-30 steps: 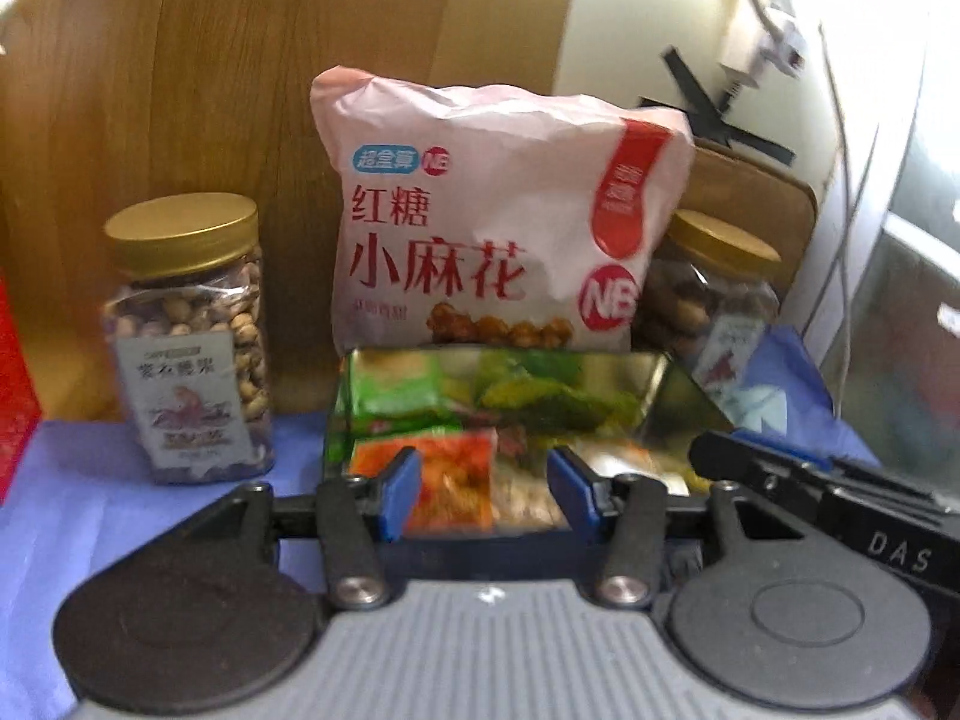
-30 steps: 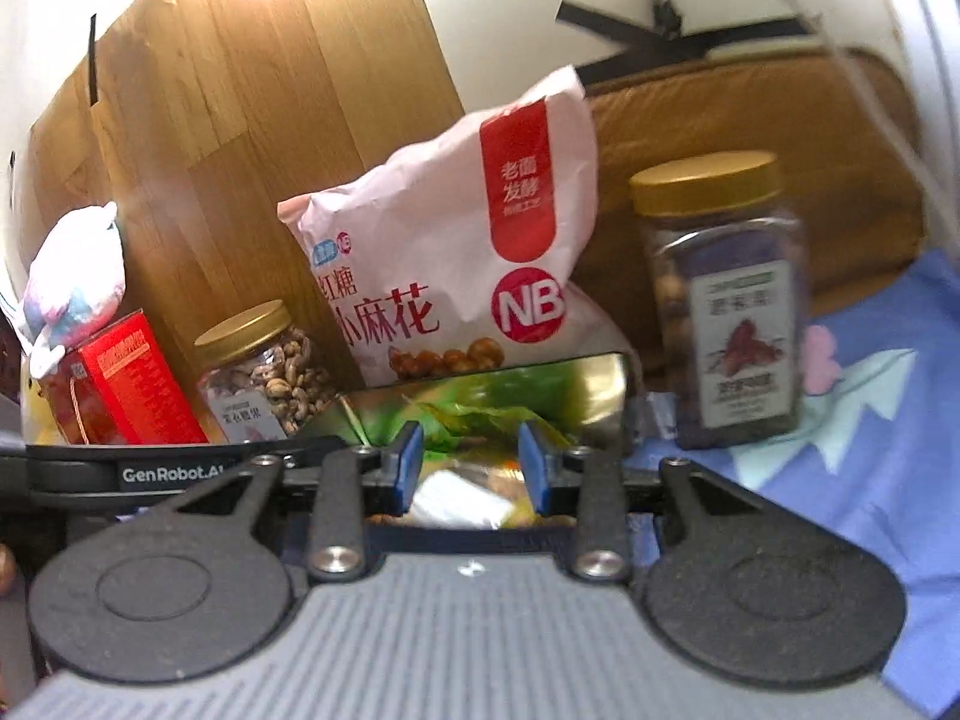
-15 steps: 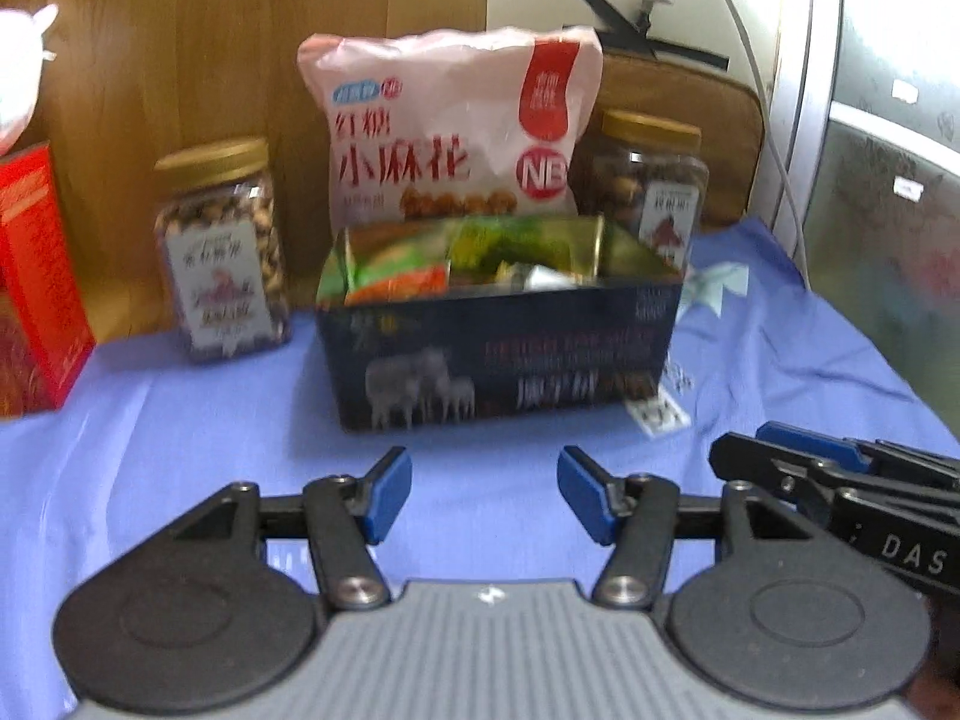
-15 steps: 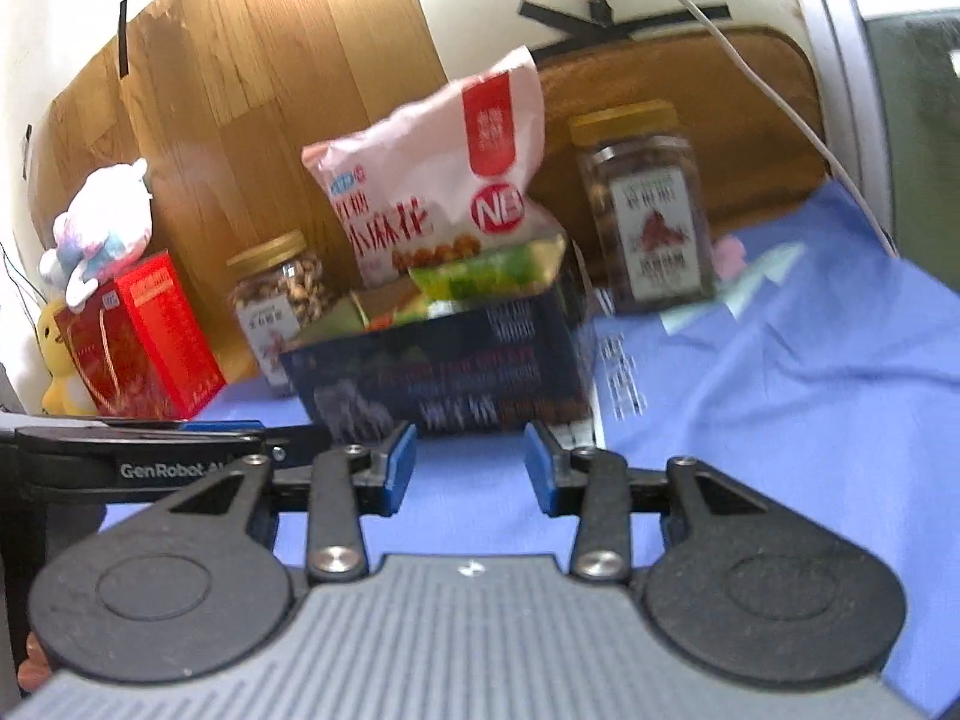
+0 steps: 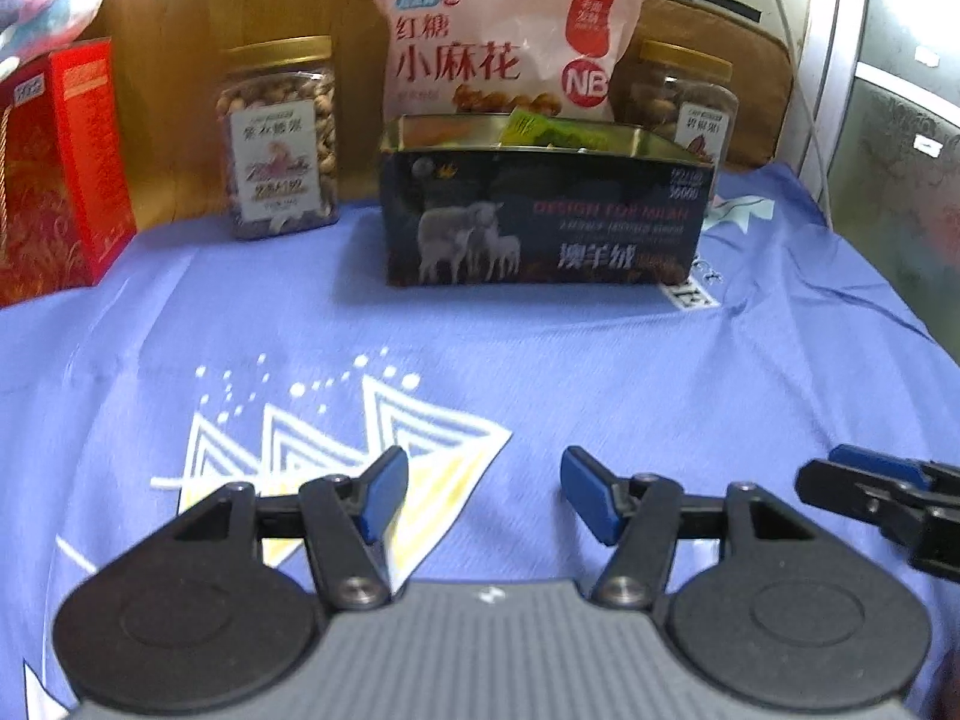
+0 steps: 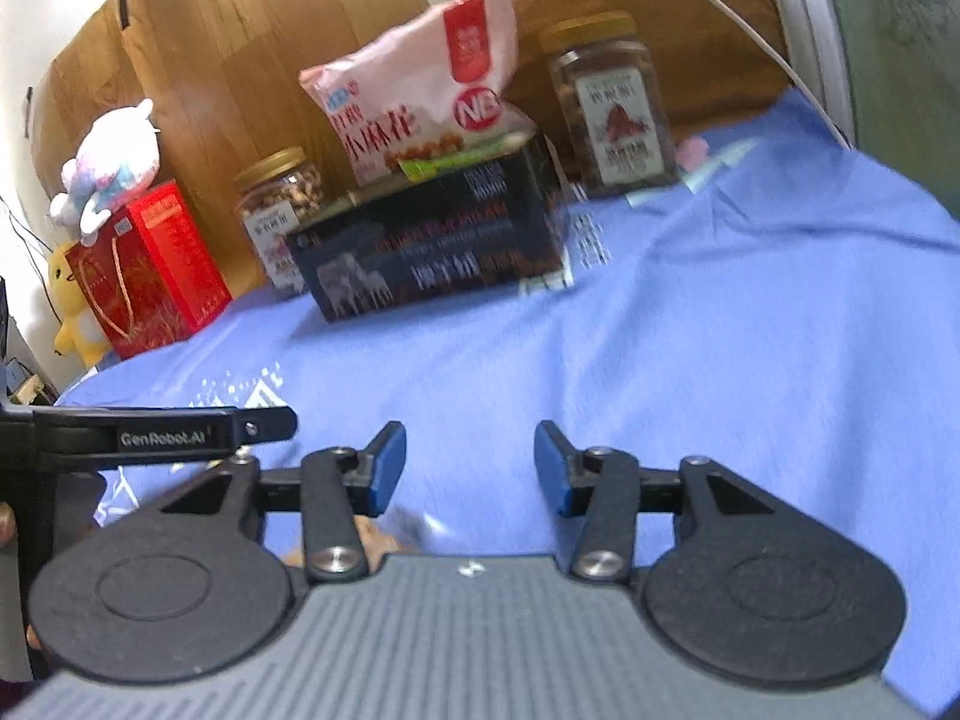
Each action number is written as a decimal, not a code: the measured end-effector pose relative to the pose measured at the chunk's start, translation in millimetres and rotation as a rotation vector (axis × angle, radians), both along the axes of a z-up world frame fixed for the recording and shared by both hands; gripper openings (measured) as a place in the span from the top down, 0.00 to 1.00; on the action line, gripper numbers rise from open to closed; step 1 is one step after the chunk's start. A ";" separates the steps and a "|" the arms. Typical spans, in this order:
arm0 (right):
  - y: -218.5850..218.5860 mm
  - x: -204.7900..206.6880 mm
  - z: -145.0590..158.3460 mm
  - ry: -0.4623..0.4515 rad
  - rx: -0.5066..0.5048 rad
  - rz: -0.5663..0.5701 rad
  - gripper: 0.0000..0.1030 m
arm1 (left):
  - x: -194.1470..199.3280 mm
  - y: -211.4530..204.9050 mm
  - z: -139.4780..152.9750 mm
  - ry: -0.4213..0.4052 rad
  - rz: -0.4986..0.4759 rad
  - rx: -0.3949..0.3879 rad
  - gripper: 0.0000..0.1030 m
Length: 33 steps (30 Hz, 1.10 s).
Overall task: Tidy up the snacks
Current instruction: 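Move the open left tool back toward the clear nut bag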
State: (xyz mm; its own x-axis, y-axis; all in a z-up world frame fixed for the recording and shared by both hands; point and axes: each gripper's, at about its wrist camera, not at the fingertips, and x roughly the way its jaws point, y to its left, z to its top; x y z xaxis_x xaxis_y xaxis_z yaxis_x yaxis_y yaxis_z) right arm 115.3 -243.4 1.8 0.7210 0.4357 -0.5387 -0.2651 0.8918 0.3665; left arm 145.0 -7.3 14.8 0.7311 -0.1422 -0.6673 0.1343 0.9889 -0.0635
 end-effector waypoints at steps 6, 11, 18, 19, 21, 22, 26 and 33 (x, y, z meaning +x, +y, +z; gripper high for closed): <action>-14.0 -0.9 -3.8 0.026 0.102 -0.013 0.51 | -6.9 -2.4 -5.0 -0.042 -0.010 0.050 0.40; -22.0 0.8 -5.7 0.042 0.165 -0.016 0.51 | -9.4 -2.6 -5.2 -0.058 -0.005 0.060 0.37; -22.9 -0.3 -6.4 0.038 0.183 -0.014 0.49 | -9.5 -2.0 -5.9 -0.054 -0.002 0.053 0.22; -22.9 -0.4 -6.5 0.037 0.187 -0.010 0.47 | -9.4 -1.8 -6.1 -0.052 0.000 0.051 0.20; -22.3 0.1 -6.4 0.031 0.188 0.002 0.42 | -8.9 -0.9 -6.8 -0.045 0.005 0.047 0.12; -21.4 -0.2 -6.2 0.027 0.185 0.010 0.39 | -8.3 -0.3 -6.9 -0.041 0.005 0.042 0.11; -21.1 1.0 -7.1 0.015 0.220 0.065 0.17 | -5.7 1.6 -7.8 -0.024 -0.002 0.030 0.01; -22.5 4.1 -8.5 0.009 0.274 0.096 0.05 | -6.1 1.0 -8.3 -0.023 -0.003 0.032 0.00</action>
State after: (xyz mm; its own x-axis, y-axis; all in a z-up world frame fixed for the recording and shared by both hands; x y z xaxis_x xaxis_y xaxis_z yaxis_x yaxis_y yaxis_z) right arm 119.4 -265.9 -6.7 0.6653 0.6321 -0.3974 -0.3395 0.7301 0.5930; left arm 138.9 -6.3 6.5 0.7458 -0.1229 -0.6547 0.1383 0.9900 -0.0283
